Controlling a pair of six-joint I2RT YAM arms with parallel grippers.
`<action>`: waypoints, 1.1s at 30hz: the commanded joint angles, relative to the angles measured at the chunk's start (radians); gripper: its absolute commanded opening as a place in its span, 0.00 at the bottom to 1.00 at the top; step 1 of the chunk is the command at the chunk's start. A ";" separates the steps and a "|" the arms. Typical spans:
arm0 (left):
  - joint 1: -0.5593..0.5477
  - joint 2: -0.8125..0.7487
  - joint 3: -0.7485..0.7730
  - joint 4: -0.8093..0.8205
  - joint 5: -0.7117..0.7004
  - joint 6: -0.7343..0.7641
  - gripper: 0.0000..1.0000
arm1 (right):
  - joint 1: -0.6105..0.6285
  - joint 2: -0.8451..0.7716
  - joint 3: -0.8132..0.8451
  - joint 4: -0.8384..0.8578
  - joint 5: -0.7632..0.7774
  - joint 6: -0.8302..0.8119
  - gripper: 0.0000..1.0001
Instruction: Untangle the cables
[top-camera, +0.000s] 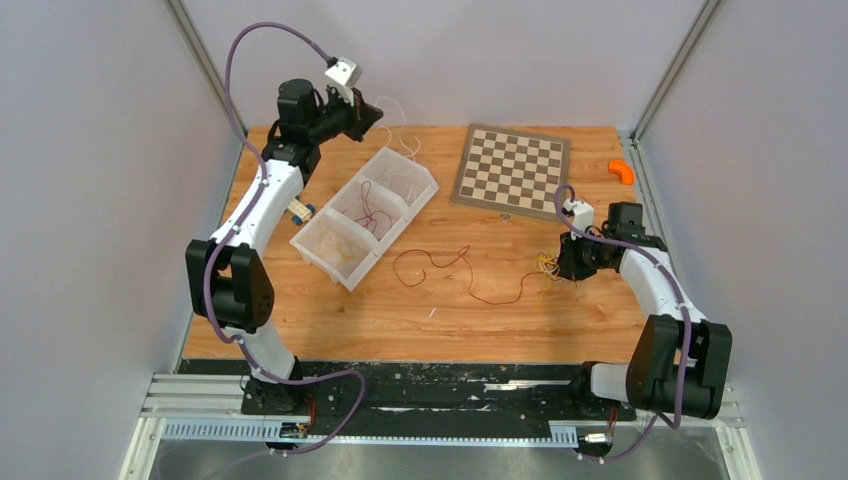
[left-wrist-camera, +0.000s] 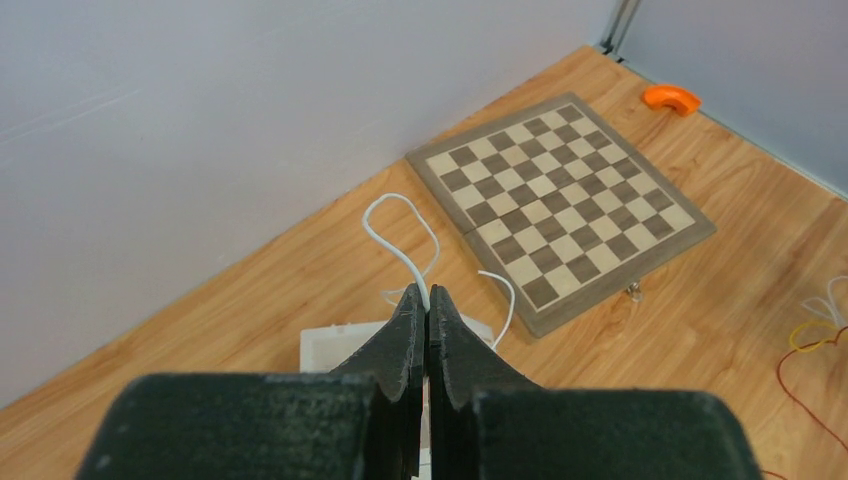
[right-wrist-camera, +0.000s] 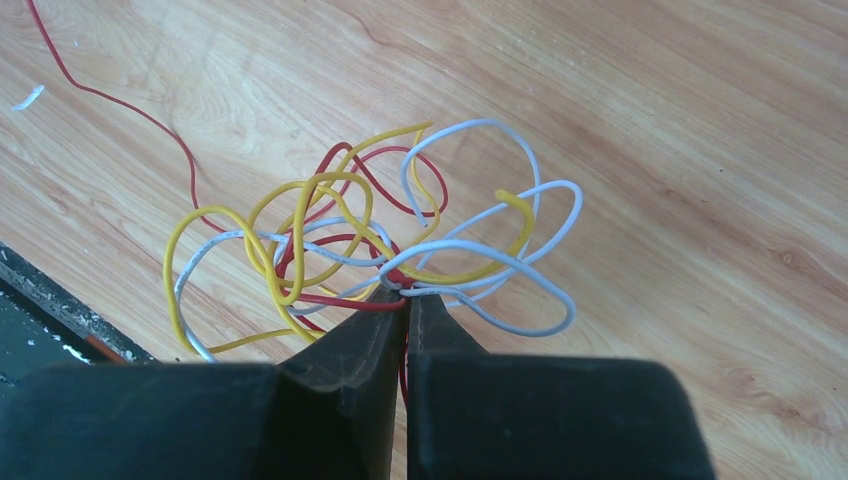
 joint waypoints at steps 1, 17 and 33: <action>0.016 0.048 -0.011 -0.038 -0.027 0.098 0.00 | -0.001 0.009 0.055 -0.003 -0.023 -0.024 0.05; -0.004 0.444 0.239 -0.364 -0.257 0.344 0.00 | -0.002 0.026 0.088 -0.059 0.014 -0.015 0.05; -0.035 0.253 0.105 -0.209 -0.248 0.367 0.00 | -0.003 0.059 0.098 -0.066 0.007 -0.034 0.06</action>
